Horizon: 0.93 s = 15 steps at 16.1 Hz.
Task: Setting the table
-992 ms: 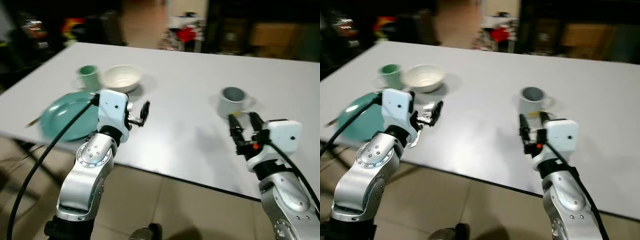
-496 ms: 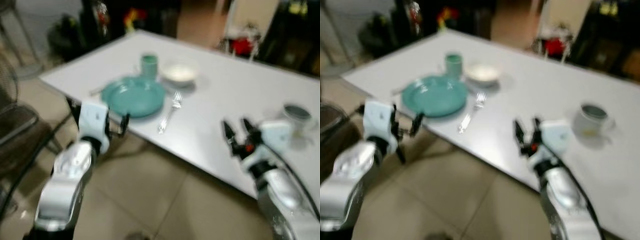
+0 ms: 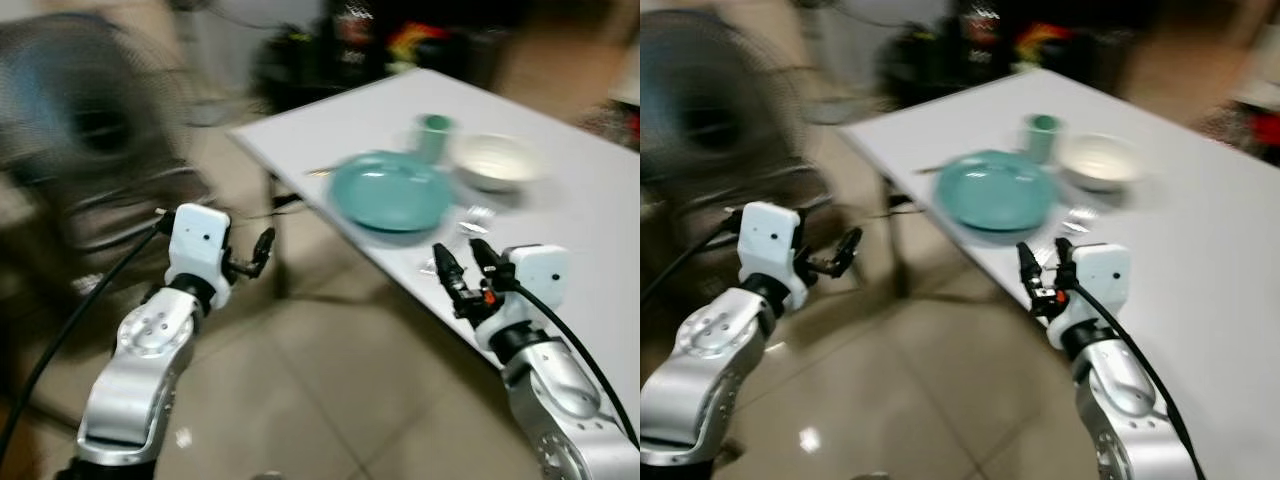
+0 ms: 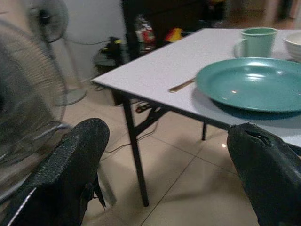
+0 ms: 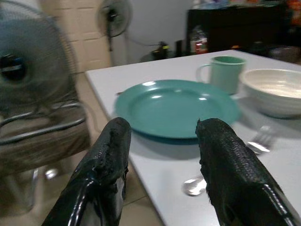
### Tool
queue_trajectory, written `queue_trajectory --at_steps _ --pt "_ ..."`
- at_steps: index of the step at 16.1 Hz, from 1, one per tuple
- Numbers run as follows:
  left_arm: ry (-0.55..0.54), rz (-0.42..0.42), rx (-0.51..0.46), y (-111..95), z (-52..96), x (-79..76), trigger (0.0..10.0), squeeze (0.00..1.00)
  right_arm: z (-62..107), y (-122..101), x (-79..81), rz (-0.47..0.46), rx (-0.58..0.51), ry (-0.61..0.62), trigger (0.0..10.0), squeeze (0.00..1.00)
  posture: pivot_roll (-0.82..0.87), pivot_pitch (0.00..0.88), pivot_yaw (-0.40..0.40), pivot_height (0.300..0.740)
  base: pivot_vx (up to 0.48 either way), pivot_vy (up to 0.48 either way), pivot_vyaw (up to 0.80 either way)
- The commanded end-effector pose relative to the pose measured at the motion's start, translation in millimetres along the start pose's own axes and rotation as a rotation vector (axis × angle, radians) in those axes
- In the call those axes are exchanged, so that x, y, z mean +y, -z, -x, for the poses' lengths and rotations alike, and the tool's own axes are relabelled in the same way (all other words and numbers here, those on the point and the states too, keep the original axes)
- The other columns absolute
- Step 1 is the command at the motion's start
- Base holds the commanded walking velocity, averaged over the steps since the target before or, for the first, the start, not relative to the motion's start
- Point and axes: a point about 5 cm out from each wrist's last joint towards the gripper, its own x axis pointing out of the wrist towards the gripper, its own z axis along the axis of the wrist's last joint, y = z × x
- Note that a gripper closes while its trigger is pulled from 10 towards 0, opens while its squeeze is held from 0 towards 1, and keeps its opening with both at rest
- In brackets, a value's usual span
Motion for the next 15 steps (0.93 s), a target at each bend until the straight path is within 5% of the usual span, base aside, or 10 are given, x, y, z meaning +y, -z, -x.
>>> queue_trajectory --at_steps 1,15 --pt "0.004 0.001 -0.006 -3 -1.0 -0.4 10.0 0.00 1.8 0 -1.3 -0.001 0.001 0.002 10.0 0.27 0.00 0.000 0.041 0.740 0.000 0.000 0.80" --pt "0.030 0.032 -0.065 -12 -0.1 -1.5 10.0 0.00 2.0 7 10.6 -0.029 0.037 -0.092 10.0 0.27 0.01 0.000 0.049 0.740 0.000 0.000 0.80"
